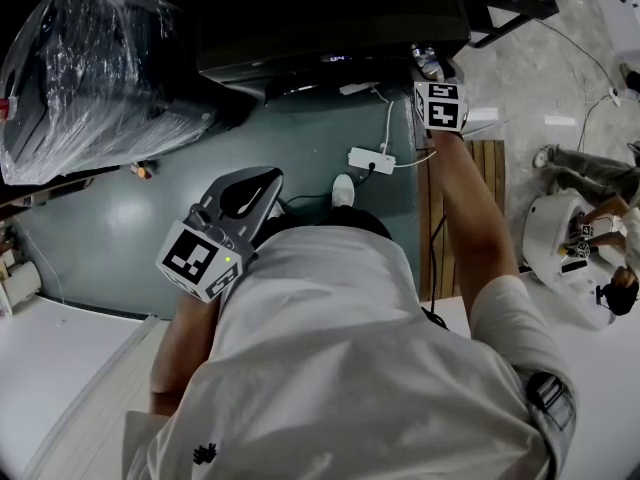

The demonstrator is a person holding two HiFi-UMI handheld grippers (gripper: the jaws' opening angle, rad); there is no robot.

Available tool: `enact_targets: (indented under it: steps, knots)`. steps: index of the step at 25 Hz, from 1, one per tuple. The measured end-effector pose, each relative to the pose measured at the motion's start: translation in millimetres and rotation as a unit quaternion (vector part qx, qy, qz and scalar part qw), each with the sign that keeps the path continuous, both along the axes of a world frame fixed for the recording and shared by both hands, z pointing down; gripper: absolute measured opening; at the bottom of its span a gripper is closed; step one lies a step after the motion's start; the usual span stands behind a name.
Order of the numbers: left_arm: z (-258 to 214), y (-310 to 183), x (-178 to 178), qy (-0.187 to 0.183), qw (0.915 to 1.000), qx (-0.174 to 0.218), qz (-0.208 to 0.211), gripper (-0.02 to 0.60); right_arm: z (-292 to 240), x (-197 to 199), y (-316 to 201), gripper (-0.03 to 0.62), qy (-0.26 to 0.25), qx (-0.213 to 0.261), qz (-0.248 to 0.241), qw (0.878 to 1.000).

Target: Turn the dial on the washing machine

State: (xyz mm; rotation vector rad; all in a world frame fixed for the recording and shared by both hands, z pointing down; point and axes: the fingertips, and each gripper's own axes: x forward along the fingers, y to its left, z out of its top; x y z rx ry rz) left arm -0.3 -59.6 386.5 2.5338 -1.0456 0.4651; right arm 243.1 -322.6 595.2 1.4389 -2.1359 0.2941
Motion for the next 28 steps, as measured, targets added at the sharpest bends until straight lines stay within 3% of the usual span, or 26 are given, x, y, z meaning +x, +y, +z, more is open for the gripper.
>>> enact_targets:
  steps: [4, 6, 15, 23, 28]
  knots:
    - [1, 0, 0, -0.001, 1.0, -0.001, -0.001, 0.055, 1, 5, -1, 0.252, -0.08, -0.018, 0.014, 0.997]
    - [2, -1, 1, -0.002, 1.0, -0.002, 0.0, 0.055, 1, 5, -1, 0.252, -0.094, -0.021, 0.011, 0.995]
    - [4, 1, 4, -0.002, 1.0, -0.001, 0.006, 0.055, -1, 2, 4, 0.252, 0.0, 0.012, -0.02, 1.0]
    - [4, 0, 8, 0.0, 0.9999, -0.002, 0.011, 0.055, 9, -5, 9, 0.252, 0.097, 0.032, -0.057, 0.993]
    - [5, 2, 5, -0.002, 1.0, -0.004, 0.007, 0.055, 16, -6, 5, 0.251, 0.127, 0.025, -0.047, 0.99]
